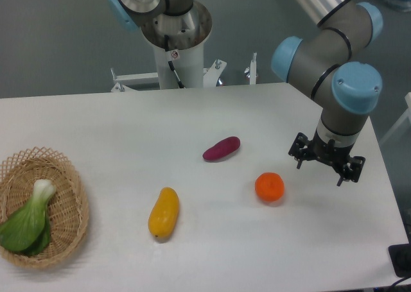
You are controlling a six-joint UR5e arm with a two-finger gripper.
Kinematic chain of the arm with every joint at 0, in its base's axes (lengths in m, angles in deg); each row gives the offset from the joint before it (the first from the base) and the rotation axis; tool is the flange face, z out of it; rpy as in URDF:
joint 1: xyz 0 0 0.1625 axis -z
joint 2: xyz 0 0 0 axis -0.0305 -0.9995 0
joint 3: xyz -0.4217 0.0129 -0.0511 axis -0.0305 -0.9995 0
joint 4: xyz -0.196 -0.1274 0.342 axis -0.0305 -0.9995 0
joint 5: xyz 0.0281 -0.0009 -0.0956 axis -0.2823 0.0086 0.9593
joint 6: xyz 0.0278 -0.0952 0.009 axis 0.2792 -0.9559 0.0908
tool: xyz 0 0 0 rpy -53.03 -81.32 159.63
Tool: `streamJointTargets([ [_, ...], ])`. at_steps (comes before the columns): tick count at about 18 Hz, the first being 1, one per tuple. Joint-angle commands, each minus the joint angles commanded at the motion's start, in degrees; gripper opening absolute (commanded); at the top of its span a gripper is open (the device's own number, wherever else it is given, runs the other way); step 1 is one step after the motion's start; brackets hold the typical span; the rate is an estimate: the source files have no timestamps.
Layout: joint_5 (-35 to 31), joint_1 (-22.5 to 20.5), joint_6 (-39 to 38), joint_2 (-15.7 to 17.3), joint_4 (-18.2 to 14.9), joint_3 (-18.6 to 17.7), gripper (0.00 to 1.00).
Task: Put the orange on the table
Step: 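Open the gripper to release the orange and lift the gripper away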
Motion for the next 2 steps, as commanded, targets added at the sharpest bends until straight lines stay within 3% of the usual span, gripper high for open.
streamJointTargets([
  [2,-0.2,0.1,-0.1,-0.1,1.1,-0.4,1.00],
])
